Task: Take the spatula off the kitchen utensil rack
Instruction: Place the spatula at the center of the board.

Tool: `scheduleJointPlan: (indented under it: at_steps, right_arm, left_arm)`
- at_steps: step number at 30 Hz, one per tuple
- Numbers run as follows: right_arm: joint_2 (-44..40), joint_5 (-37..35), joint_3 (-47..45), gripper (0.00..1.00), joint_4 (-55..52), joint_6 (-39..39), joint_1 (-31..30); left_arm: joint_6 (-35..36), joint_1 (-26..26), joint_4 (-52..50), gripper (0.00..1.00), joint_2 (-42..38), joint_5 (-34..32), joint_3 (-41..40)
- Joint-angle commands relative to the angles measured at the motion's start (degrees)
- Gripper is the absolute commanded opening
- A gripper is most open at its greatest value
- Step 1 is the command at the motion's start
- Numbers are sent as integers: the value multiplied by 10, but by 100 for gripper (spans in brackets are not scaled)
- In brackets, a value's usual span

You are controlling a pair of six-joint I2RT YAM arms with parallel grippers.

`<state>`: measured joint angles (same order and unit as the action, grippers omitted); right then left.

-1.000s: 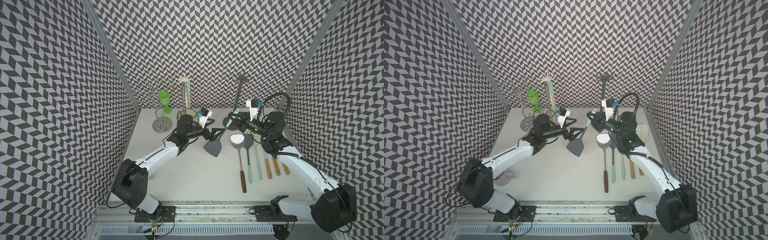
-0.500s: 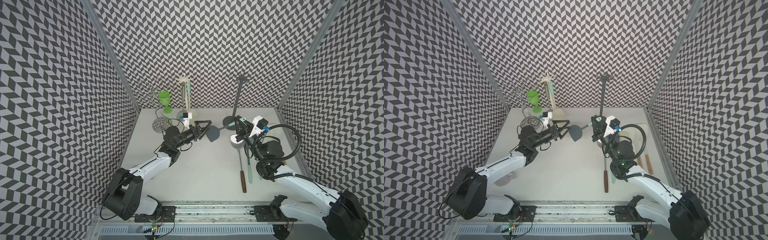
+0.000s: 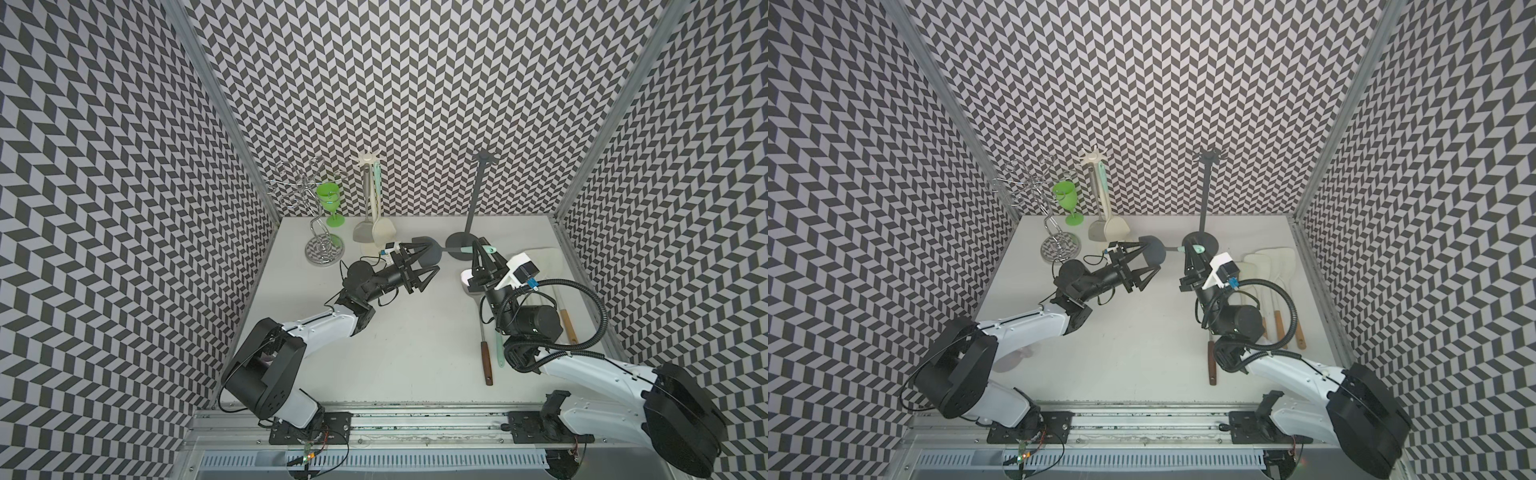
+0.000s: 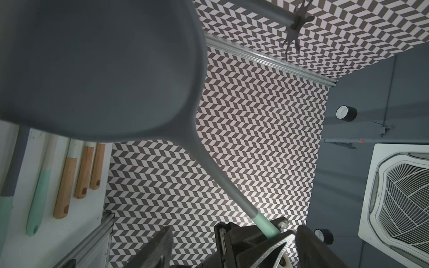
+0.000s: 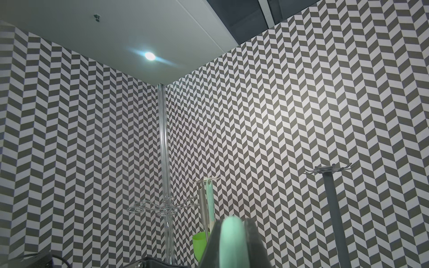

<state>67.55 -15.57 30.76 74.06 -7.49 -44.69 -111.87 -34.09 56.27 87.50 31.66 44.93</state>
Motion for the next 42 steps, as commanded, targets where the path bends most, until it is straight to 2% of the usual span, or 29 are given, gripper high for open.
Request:
scheduleJointPlan:
  at_steps: [1, 8, 13, 17, 22, 25, 28, 31, 38, 42]
  right_arm:
    - [13, -23, -1, 0, 88, -42, -18]
    - [40, -47, -19, 0, 143, -89, -52]
    - [66, -56, -29, 0, 202, -119, -75]
    - [78, -66, -30, 0, 217, -134, -93]
    - [87, -77, -33, 0, 235, -147, -106]
    - [88, -80, -33, 0, 238, -152, -108]
    - [87, -83, -35, 0, 241, -153, -110]
    - [87, -86, -40, 0, 247, -153, -112]
    - [78, -88, -54, 1, 248, -148, -113]
    - [43, -79, -66, 35, 173, -117, -113]
  left_arm:
    - [-26, -10, -33, 80, 7, -18, 29]
    - [-48, -11, -45, 67, 10, -35, 42]
    - [-47, -12, -79, 54, 16, -31, 62]
    - [-60, -12, -77, 52, 30, -18, 69]
    - [-66, -12, -73, 44, 40, -16, 69]
    - [-64, -13, -74, 44, 45, -14, 73]
    - [-68, -13, -67, 14, 49, -14, 71]
    - [-70, -13, -63, 2, 53, -14, 71]
    - [-64, -13, -61, 0, 54, -24, 74]
    - [-29, 4, -69, 0, 47, -31, 73]
